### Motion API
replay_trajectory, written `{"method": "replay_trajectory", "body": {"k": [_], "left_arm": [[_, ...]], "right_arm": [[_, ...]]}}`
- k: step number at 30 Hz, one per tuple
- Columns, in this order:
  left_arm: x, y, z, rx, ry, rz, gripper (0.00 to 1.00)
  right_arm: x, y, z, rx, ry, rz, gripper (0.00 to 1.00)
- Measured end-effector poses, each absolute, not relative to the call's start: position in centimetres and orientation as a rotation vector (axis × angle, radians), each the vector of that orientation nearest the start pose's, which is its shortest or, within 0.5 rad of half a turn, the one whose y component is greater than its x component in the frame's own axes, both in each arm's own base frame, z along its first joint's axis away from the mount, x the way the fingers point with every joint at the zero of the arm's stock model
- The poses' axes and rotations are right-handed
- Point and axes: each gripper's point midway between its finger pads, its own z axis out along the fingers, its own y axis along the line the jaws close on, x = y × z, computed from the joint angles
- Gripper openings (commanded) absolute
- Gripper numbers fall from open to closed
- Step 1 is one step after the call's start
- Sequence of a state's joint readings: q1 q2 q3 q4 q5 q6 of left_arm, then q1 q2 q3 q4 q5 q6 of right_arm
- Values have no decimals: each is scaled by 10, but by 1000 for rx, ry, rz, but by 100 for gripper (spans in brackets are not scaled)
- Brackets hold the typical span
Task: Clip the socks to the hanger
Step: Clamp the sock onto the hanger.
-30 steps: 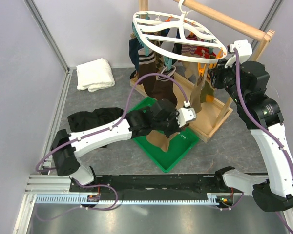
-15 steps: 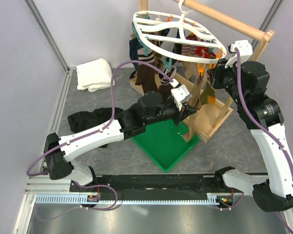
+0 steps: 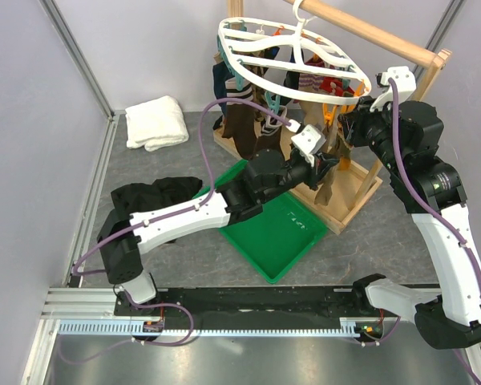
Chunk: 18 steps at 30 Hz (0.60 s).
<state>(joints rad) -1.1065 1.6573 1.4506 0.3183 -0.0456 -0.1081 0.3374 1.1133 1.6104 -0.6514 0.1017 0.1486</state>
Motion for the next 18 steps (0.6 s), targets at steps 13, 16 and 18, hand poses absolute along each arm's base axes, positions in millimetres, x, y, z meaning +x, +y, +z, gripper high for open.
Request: {"method": "replay_trajectory", "body": {"k": [13,16,18], "left_arm": [[289,-500,375,532,1332,-836,2],[293,-499,387,513,1303,-823,2],[294,-499,394,506,1288,-821,2]], "right_arm": [[315,99,441,-66,1732,289,0],[315,99,441,-66,1732,288,0],[315,99,441,-66,1732,288,0]]}}
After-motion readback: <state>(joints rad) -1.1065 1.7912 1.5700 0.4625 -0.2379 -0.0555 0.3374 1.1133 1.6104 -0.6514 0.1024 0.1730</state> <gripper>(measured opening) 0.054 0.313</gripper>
